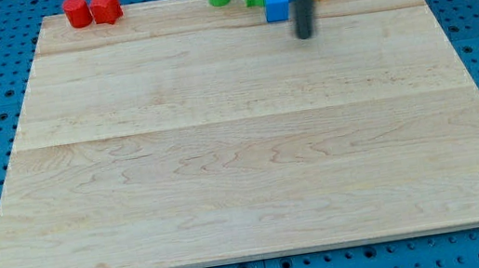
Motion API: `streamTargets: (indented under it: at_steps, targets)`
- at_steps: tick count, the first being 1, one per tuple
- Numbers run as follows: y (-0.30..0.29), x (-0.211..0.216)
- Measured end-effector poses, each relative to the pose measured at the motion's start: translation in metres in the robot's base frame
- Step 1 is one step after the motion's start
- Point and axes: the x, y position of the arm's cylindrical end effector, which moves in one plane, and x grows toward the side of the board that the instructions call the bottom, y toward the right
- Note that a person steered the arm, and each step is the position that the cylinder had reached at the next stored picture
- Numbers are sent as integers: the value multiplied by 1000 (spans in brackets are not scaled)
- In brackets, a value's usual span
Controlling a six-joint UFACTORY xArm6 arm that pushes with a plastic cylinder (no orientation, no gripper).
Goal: Push the yellow heart down and up
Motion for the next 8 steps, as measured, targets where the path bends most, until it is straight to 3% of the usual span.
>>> streamTargets:
  at_steps: [1, 2, 5, 8]
  targets:
    - [104, -50]
    - [110, -124]
    - [9, -125]
    - [-51, -113]
